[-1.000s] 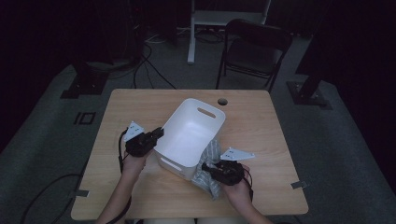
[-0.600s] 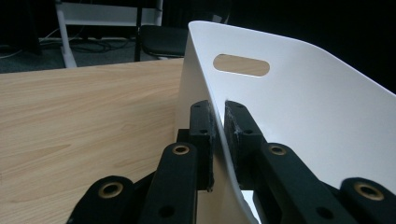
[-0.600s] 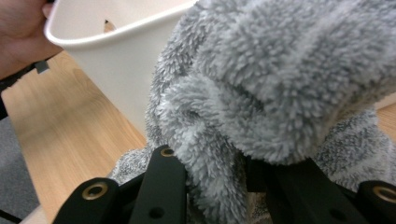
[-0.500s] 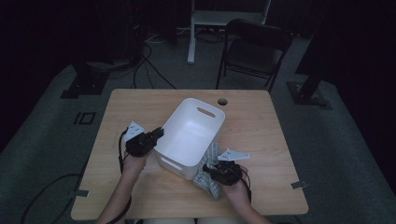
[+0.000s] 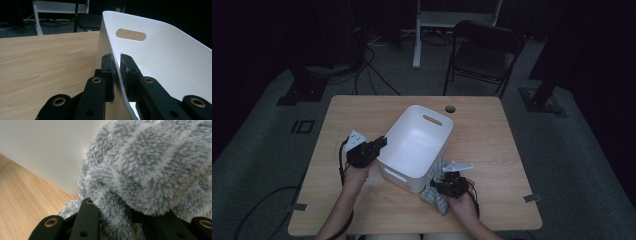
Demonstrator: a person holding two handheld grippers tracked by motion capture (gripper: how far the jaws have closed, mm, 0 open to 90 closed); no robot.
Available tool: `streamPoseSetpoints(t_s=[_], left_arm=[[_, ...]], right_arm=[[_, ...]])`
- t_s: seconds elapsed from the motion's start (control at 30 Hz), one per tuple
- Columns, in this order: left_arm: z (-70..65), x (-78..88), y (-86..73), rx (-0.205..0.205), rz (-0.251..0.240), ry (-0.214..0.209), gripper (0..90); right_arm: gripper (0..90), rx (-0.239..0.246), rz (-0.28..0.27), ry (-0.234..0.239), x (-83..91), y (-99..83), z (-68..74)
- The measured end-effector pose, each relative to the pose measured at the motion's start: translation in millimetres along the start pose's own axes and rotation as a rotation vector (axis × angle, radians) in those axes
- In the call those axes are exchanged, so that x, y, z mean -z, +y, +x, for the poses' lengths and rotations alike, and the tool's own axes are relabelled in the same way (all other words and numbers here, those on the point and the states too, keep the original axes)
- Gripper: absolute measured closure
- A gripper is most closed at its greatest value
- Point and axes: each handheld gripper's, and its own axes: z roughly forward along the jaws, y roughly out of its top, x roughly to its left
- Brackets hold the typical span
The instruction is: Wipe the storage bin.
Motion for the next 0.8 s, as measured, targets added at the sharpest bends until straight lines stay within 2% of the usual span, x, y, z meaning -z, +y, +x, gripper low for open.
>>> streamPoseSetpoints(t_s=[0.13,0.2,0.33,0.43,0.5,0.57,0.7,0.8], left_arm=[[-0.6,0.2,-0.7,-0.002,-0.009,0.01,82.0],[-0.8,0.2,-0.7,-0.007,-0.009,0.011,82.0],[-1.1,0.4,-0.8,-0.011,-0.009,0.015,82.1],[-0.7,0.5,-0.7,-0.012,-0.007,0.009,82.1],[0.5,0.9,-0.2,-0.013,0.001,0.005,82.3],[1.5,0.9,-0.3,-0.005,0.001,0.0,82.5],[1.7,1.2,0.9,-0.029,0.015,-0.008,82.1],[1.8,1.4,1.3,-0.03,0.019,-0.024,82.1]], right_arm=[[76.1,0.024,0.007,0.026,9.6,4.3,6.9],[76.1,0.049,-0.019,0.045,21.9,6.7,14.4],[76.1,0.077,-0.127,0.128,55.1,12.3,39.0],[74.3,0.095,-0.197,0.157,69.0,17.8,53.9],[69.8,0.103,-0.213,0.148,68.2,19.7,59.0],[69.0,0.098,-0.218,0.143,65.4,19.6,59.7],[63.2,0.101,-0.23,0.045,57.4,18.3,63.8],[60.7,0.06,-0.224,0.026,53.5,17.2,59.6]])
